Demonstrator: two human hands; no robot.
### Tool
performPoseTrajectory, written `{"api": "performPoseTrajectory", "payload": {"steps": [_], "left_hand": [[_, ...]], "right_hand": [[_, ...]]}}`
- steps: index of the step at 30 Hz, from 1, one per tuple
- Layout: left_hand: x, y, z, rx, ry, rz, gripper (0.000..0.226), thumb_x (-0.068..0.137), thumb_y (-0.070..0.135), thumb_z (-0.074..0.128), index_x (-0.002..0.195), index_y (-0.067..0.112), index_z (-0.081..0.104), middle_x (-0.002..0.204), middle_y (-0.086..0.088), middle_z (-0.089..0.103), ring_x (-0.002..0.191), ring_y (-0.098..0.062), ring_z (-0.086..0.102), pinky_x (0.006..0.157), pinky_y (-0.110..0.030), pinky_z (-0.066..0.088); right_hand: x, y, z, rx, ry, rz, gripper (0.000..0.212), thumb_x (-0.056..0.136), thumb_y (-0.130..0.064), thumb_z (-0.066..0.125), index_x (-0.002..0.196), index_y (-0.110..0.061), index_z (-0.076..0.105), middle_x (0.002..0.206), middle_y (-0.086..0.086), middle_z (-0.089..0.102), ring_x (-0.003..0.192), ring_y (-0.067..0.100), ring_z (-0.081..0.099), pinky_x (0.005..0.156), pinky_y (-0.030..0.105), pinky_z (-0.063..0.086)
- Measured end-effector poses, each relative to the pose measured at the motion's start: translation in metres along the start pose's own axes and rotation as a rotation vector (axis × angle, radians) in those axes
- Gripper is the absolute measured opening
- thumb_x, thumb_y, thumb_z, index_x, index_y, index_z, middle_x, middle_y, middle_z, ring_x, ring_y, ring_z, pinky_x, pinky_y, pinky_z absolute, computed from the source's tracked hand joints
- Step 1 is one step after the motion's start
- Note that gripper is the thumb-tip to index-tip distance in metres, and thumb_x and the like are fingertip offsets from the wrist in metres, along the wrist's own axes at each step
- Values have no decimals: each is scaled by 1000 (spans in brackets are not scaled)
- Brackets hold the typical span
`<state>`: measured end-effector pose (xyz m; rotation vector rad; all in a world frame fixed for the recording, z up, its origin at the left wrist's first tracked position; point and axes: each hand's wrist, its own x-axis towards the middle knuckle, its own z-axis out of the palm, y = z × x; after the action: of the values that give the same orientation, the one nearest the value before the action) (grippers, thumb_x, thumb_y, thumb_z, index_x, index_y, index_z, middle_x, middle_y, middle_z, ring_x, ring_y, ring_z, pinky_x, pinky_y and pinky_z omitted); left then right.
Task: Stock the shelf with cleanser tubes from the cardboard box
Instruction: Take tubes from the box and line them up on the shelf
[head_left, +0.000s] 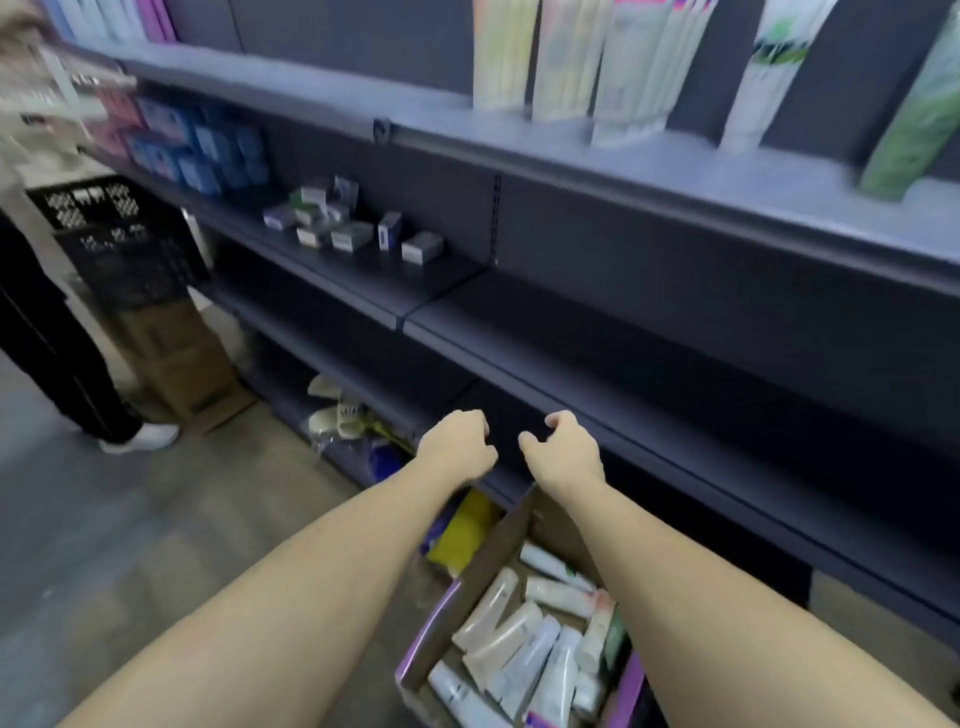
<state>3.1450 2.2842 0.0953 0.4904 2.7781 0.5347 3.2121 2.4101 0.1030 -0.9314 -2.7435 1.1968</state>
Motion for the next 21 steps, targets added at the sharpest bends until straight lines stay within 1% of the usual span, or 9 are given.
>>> {"api": "performPoseTrajectory", "payload": {"steps": [3, 5, 8, 10, 13, 17, 19, 21], "left_hand": [[-3, -19, 43, -27, -59, -13, 38, 88, 26, 57, 124, 14, 53, 125, -7, 60, 116, -27, 57, 84, -33, 46], [-5, -27, 73, -46, -109, -27, 38, 87, 26, 57, 122, 12, 51, 121, -9, 62, 115, -30, 58, 83, -33, 46], [-8, -35, 118, -38, -217, -76, 43, 87, 30, 58, 125, 11, 49, 125, -11, 61, 116, -33, 58, 90, -39, 49], [-9, -41, 146, -21, -296, -91, 45, 88, 30, 57, 127, 11, 48, 126, -12, 60, 117, -33, 57, 92, -39, 48], [-7, -46, 178, 10, -371, -104, 44, 89, 29, 56, 130, 13, 49, 123, -12, 61, 115, -32, 57, 91, -37, 48], [-4, -47, 210, 29, -399, -112, 35, 90, 25, 53, 122, 12, 54, 119, -10, 61, 113, -31, 57, 90, -37, 49], [-3, -48, 229, 39, -446, -123, 37, 90, 26, 53, 125, 15, 53, 120, -7, 62, 113, -31, 57, 88, -36, 49], [1, -50, 252, 43, -503, -136, 41, 90, 27, 54, 129, 18, 52, 122, -7, 62, 113, -30, 58, 90, -37, 49]], "right_hand": [[-4, 41, 45, -30, -83, 99, 51, 92, -36, 57, 137, -15, 45, 131, 8, 57, 119, 28, 55, 93, 36, 46], [-8, 69, 68, -39, -152, 162, 52, 93, -35, 58, 138, -14, 45, 133, 10, 56, 121, 30, 54, 95, 35, 44], [-6, 111, 93, -50, -237, 257, 54, 93, -33, 57, 141, -12, 43, 136, 12, 53, 124, 31, 52, 96, 35, 43], [-2, 139, 105, -45, -280, 324, 52, 93, -31, 57, 139, -11, 44, 136, 14, 54, 125, 32, 52, 98, 34, 43], [1, 180, 120, -32, -324, 419, 48, 94, -30, 55, 137, -10, 46, 134, 15, 57, 123, 32, 54, 99, 32, 44], [0, 219, 135, -37, -390, 480, 48, 94, -24, 56, 138, -10, 46, 133, 14, 57, 122, 33, 54, 92, 31, 43], [-2, 233, 142, -29, -410, 507, 49, 93, -24, 55, 140, -12, 45, 134, 13, 56, 122, 32, 54, 93, 30, 43], [-2, 249, 151, -15, -426, 555, 49, 93, -25, 55, 139, -14, 47, 135, 11, 56, 123, 30, 53, 96, 30, 43]]}}
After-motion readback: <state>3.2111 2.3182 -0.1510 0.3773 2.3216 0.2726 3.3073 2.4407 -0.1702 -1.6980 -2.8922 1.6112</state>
